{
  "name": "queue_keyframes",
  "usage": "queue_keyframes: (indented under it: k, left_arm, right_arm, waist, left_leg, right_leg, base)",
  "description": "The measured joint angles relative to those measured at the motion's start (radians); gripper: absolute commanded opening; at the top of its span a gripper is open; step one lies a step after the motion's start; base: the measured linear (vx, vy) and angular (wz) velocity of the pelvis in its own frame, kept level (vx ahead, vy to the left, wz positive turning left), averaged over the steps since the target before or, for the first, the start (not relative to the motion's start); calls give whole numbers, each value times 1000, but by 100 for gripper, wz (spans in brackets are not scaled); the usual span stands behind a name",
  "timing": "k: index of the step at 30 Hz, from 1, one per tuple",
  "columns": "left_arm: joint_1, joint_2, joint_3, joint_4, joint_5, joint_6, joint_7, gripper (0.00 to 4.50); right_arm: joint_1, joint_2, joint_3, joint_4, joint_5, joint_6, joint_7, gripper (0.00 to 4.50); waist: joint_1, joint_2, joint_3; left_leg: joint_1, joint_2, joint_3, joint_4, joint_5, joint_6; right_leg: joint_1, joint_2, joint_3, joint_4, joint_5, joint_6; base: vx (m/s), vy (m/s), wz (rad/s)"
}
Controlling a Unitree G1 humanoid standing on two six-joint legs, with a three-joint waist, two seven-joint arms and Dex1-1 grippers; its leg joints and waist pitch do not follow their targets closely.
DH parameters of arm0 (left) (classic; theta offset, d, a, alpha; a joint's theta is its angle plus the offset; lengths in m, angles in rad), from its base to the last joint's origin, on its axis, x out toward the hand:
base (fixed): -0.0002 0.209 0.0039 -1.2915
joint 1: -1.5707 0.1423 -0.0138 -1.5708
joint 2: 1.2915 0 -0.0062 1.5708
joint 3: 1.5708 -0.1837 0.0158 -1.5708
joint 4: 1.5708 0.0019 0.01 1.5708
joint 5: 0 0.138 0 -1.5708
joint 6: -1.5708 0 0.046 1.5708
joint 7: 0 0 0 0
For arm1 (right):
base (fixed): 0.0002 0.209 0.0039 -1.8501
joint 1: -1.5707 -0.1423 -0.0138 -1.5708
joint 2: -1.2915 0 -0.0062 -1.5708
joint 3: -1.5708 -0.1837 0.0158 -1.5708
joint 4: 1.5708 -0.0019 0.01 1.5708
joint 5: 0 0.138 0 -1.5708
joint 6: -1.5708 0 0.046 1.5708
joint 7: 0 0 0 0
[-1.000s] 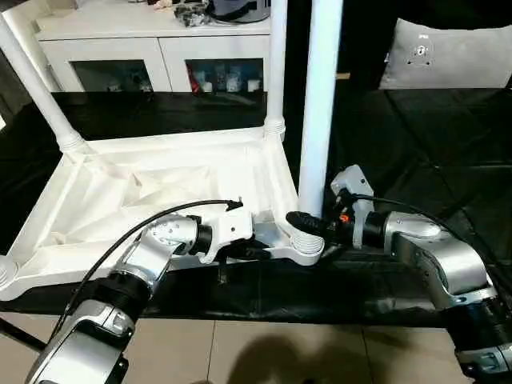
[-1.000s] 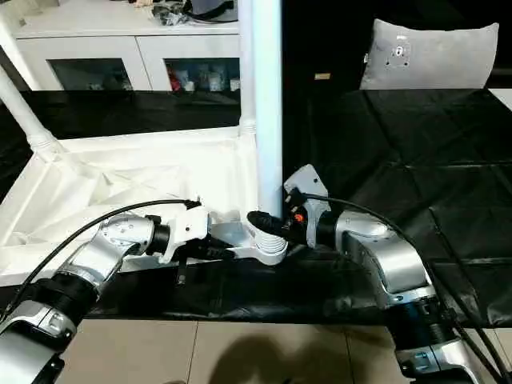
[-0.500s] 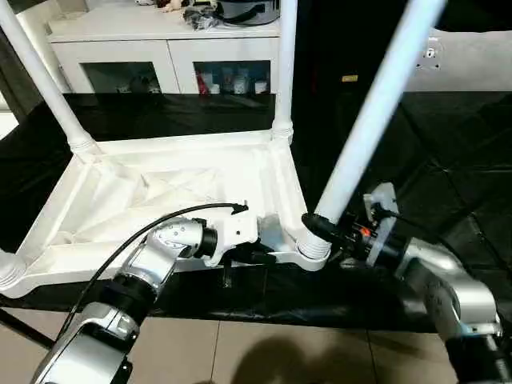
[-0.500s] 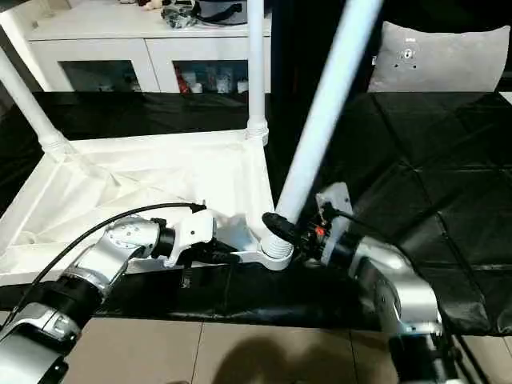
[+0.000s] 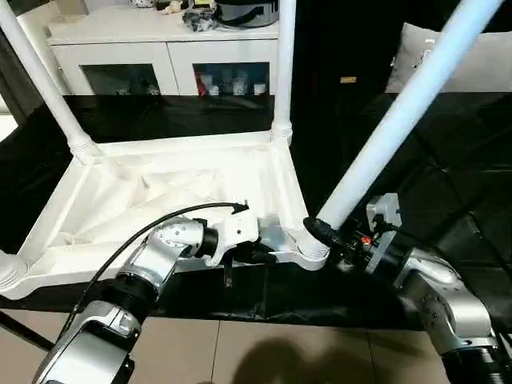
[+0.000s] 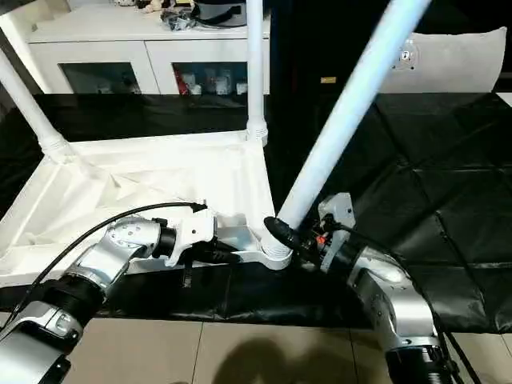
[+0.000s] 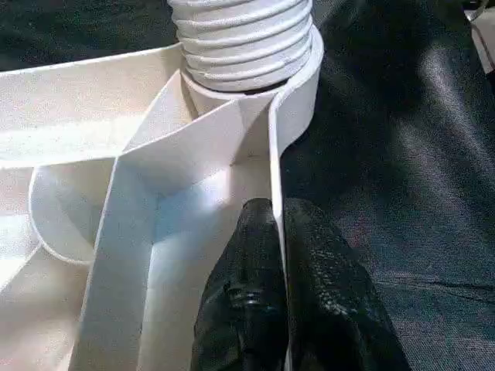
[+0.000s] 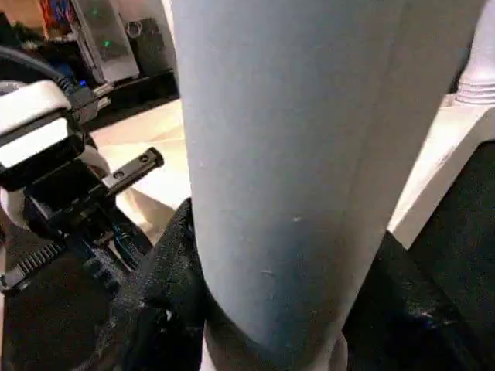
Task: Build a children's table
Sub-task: Insert table leg to table base
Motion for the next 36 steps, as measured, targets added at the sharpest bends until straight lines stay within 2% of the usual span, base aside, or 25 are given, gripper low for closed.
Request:
queue_keyframes:
  k: [6, 13, 16, 23, 28, 36]
  left_arm:
    - [-1, -1, 0, 15, 2, -1, 4, 0]
    - [-1, 10, 1, 16, 5, -2, 9, 0]
    - [-1, 11, 1, 19, 5, -6, 8, 0]
    - [-25, 10, -1, 59, 3, -18, -26, 0]
    - [-56, 12, -3, 103, 5, -24, -39, 0]
    - [-92, 10, -3, 159, 12, -45, -50, 0]
  right_arm:
    - [-17, -25, 53, 5, -50, -41, 0, 188]
    - [-50, -41, 94, 11, -106, -54, 9, 188]
    - [-67, -58, 114, 24, -111, -53, 24, 188]
    - [-101, -69, 136, 47, -124, -43, 62, 188]
    - [-143, -67, 153, 85, -128, -30, 69, 188]
    - [-149, -68, 162, 71, -143, -5, 62, 188]
  waist:
    - [-9, -1, 1]
    - [-38, -3, 1]
    - [-44, -4, 1]
    - [-45, -6, 0]
    - [-53, -5, 0]
    - [-57, -12, 5]
  left_leg:
    - [5, 0, -1, -3, 0, 0]
    - [4, 0, -7, -4, 0, 0]
    - [4, 0, -7, -4, 0, 1]
    - [4, 0, -8, -5, 0, 1]
    - [5, 1, -9, -7, -1, 1]
    - [4, 0, -14, -7, -1, 1]
  right_leg:
    - [10, 0, -3, -8, -1, 1]
    - [16, 0, -11, -24, -1, 2]
    - [18, -1, -12, -27, -1, 2]
    - [19, -1, -13, -27, -1, 2]
    - [20, -1, -15, -27, -1, 2]
    - [20, -1, -21, -28, -1, 2]
  base:
    - [0, 0, 0]
    - [0, 0, 0]
    - [0, 0, 0]
    - [0, 0, 0]
    - [0, 0, 0]
    - [0, 0, 0]
